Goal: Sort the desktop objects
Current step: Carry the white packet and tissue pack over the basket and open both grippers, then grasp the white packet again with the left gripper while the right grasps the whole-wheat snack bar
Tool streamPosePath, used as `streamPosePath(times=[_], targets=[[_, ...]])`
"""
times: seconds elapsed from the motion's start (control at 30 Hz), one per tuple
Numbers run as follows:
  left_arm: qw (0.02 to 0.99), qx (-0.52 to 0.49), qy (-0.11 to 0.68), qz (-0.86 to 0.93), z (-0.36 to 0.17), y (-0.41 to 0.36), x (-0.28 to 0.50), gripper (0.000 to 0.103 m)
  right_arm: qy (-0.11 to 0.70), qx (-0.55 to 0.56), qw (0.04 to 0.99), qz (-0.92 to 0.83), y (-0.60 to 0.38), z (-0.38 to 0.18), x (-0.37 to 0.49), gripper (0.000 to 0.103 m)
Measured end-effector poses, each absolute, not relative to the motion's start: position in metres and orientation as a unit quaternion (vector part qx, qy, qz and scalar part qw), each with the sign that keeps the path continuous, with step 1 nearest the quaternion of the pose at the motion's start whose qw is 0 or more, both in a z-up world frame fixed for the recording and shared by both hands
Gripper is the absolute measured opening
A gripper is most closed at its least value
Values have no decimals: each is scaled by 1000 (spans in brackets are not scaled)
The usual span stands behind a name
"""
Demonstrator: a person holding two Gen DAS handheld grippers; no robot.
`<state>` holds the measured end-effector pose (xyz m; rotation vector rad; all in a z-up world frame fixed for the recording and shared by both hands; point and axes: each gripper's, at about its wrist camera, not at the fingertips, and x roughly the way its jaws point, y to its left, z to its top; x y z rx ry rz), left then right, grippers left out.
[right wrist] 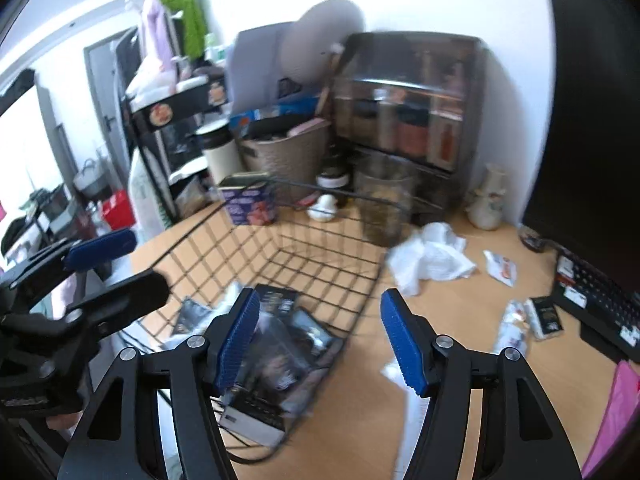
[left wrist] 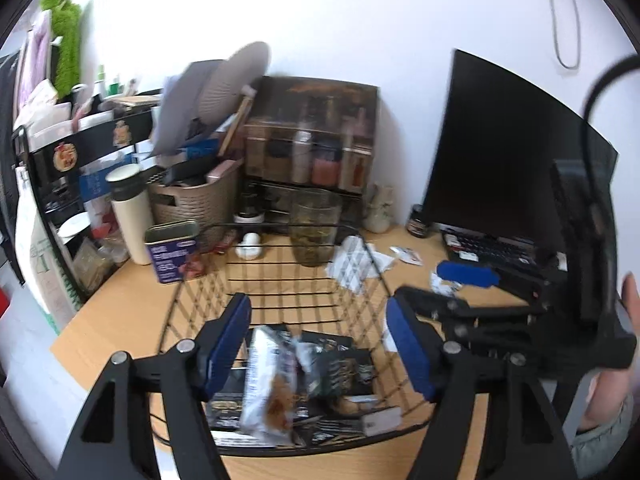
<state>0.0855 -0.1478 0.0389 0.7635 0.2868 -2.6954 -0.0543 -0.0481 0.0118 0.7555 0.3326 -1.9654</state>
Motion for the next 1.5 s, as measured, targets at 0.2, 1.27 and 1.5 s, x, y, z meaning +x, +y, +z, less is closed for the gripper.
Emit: streamPosePath(times=[0.2,1.27,1.5], targets=[[112,284,80,-949,32,-106,61,74,118,322,445,-827,-5,8,-86,62],[215,438,71,-870,-106,4,-86,86,128,453,359,-806,45,-89,-260,63],[214,458,118,-854,-128,-21,-97,86,119,466,361,-799,22,-106,-268,63]])
